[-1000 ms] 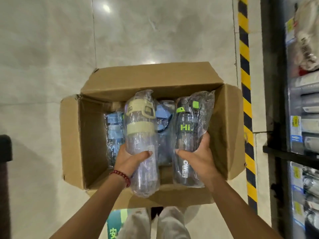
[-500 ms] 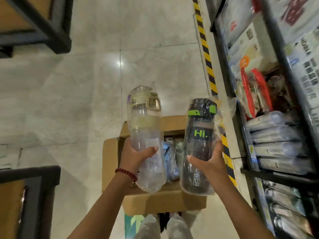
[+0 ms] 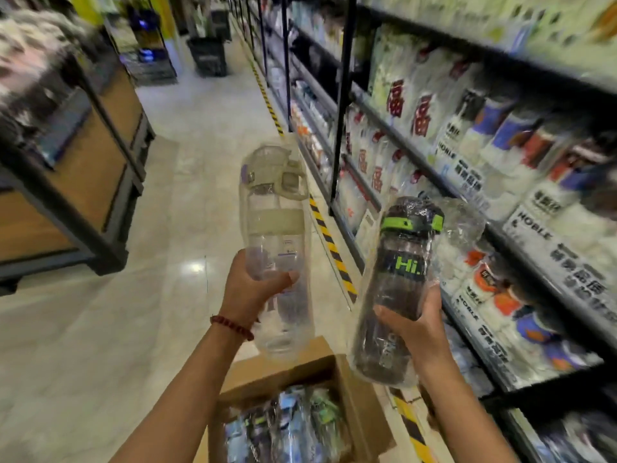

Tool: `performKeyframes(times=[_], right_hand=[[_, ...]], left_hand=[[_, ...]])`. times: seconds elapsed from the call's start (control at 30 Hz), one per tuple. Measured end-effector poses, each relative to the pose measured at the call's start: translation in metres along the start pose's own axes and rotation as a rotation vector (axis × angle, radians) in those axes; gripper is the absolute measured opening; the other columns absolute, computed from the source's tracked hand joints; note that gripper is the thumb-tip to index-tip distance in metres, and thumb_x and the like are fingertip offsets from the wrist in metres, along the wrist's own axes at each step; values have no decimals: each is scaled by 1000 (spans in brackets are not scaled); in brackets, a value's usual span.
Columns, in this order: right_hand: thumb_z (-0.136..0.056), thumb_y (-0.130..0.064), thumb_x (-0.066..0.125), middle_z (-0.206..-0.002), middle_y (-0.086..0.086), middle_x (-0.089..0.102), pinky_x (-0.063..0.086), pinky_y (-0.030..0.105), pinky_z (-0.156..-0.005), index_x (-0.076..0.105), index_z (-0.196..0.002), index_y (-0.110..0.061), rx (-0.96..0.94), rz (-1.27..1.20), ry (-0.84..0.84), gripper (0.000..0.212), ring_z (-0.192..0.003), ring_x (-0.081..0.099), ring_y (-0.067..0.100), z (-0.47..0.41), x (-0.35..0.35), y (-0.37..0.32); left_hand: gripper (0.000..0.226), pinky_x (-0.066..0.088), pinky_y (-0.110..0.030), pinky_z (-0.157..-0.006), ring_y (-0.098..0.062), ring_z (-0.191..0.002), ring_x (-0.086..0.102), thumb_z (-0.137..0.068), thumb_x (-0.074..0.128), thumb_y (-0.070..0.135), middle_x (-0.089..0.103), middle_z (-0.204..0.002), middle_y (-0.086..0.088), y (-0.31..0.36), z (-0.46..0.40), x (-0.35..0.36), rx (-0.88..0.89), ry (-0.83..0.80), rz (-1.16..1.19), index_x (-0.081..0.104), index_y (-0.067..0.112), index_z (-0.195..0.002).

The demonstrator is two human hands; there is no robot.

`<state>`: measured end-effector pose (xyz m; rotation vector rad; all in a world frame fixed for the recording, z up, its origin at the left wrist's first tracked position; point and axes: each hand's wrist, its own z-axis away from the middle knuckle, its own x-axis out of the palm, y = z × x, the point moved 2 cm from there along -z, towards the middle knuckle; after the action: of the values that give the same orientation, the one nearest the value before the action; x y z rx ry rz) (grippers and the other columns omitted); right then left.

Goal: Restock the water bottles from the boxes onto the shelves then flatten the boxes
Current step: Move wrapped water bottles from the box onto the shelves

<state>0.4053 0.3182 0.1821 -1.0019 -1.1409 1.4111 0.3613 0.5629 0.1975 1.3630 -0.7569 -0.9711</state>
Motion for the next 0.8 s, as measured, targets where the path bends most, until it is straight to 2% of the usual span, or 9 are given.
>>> performKeyframes(times=[0.1,0.2,0.3,0.4,0.5,0.6,0.67,0.73,0.8], right_hand=[[-73,-9,80,-122,-12,53,47,18,-80,17,-145,-26,-75,-1,49,97,-96,57,-4,12,-21,-38],[-74,-16,79,-141,-7,41,40,33,-98,12,-148,-28,-159,15,151,100,-121,47,15,27,-41,-73],[-72,-26,80,-144,-14,28,32,32,-102,4,-149,-33,-221,-8,231,109,-128,35,10,52,-57,-101],[-76,-28,77,-157,-6,12,25,34,-109,-2,-151,-29,-241,-36,318,109,-143,18,16,77,-74,-114],[-74,-28,80,-159,-6,6,24,34,-110,-4,-151,-27,-289,-73,404,114,-145,13,16,107,-91,-123],[-79,-21,76,-150,-14,15,27,26,-101,0,-151,-26,-352,-81,525,105,-138,21,8,146,-107,-130],[-80,-16,75,-136,-19,24,30,22,-95,7,-150,-28,-385,-84,601,98,-128,30,3,175,-118,-133],[-72,-22,81,-136,-23,35,37,24,-92,20,-141,-34,-405,-68,669,93,-118,42,1,203,-129,-132],[-60,-33,84,-141,-21,35,40,21,-91,18,-144,-32,-430,-70,737,107,-122,40,0,233,-139,-130]], left_hand=[[58,49,-21,-54,-14,-69,66,-38,77,38,67,-86,-8,50,4,15,120,-53,26,57,16,-88],[64,50,-27,-66,-18,-87,65,-36,77,43,64,-100,-8,88,5,28,198,-126,40,52,24,-91],[58,52,-25,-68,-15,-88,67,-36,76,41,69,-93,0,122,9,48,276,-236,49,56,26,-88],[78,52,-33,-80,-21,-100,63,-34,78,42,63,-108,-5,142,19,65,313,-335,77,56,18,-105],[89,52,-33,-85,-17,-107,60,-37,80,42,60,-117,-1,155,36,82,341,-460,103,52,18,-119],[74,51,-14,-65,-6,-98,61,-40,80,34,61,-109,6,170,57,99,369,-609,129,53,29,-109],[77,51,-12,-59,-4,-93,63,-36,79,39,64,-107,5,177,69,111,389,-702,151,53,30,-108],[78,51,-12,-59,2,-87,64,-33,78,42,64,-105,7,183,85,125,392,-786,177,53,33,-107],[75,49,-10,-61,8,-82,63,-33,76,42,63,-103,11,187,104,141,400,-869,197,52,34,-104]])
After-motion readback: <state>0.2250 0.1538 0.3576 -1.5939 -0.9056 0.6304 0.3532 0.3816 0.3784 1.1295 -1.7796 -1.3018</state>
